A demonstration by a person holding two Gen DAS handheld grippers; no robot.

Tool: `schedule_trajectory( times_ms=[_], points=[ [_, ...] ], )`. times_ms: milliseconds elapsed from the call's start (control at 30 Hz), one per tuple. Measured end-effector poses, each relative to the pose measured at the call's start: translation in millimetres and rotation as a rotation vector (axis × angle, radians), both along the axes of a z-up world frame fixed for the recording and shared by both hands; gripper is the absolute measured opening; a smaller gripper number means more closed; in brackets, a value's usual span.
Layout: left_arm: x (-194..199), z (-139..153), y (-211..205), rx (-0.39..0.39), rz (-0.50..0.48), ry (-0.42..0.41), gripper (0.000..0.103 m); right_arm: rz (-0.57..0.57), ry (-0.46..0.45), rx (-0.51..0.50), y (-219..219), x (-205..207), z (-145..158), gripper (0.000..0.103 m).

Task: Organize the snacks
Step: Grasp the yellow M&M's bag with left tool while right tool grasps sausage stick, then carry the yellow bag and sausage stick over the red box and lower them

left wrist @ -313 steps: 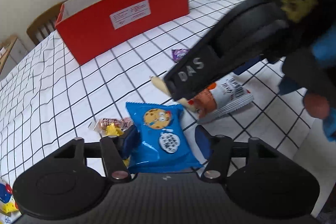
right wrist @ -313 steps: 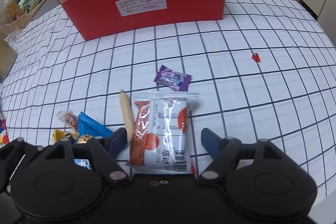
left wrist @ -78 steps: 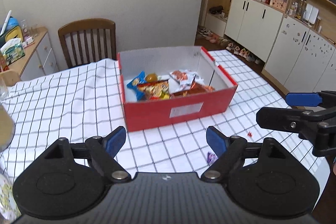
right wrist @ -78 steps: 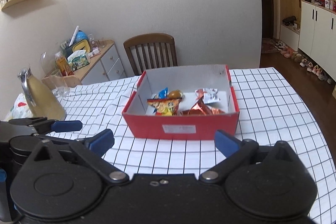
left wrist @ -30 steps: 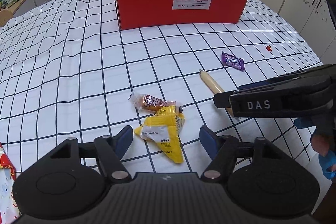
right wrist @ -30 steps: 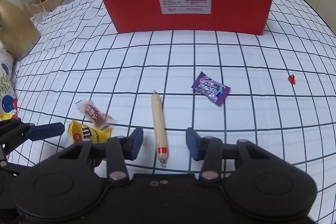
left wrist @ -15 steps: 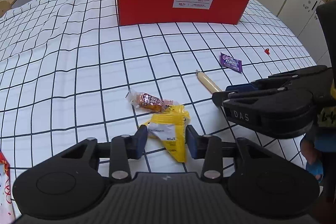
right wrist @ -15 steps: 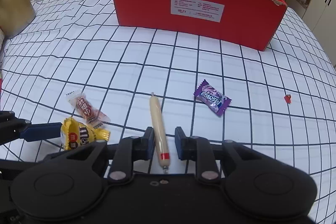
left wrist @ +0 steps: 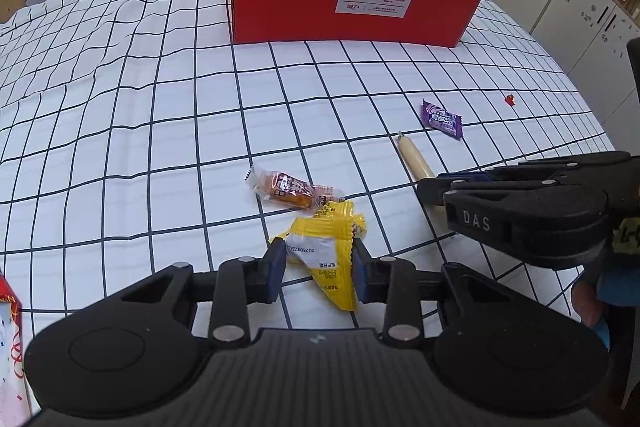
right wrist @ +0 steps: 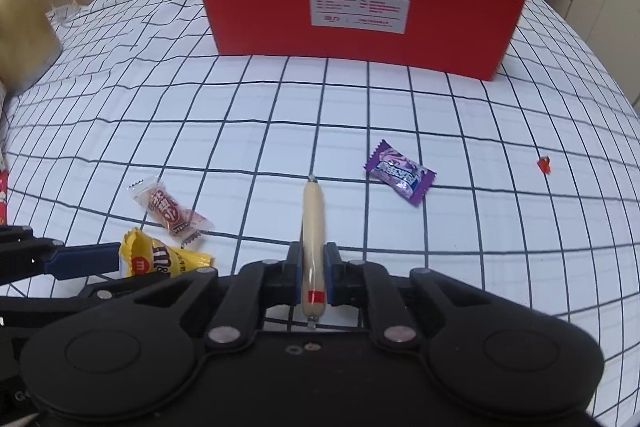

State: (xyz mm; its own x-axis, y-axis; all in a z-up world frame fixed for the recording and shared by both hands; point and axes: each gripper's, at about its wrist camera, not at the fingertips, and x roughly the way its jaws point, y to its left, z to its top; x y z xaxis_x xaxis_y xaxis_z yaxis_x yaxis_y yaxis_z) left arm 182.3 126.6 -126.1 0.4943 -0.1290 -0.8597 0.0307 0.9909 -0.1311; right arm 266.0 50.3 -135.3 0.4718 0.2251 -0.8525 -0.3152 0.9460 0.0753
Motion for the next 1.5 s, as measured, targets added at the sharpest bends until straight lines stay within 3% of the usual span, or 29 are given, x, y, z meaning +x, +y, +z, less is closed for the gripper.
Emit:
schedule_trajectory(
  times_ms=[467, 1000, 1500],
  points=[
    [-4.4, 14.1, 6.0, -0.028, 0.023, -0.008, 0.033, -0.069, -0.006, 0.090, -18.2, -17.0, 23.0, 0.009],
    [4.0, 57.5, 5.9, -0.046, 0.051, -0.075, 0.033, -0.092, -0.083, 0.141, -34.2, -33.1, 76.7, 0.009],
    [35.4, 109.6, -2.2, -0.050, 0.035, -0.179, 0.033, -0.088, -0.184, 0.170, -47.2, -14.0, 119.8, 0.009]
  ],
)
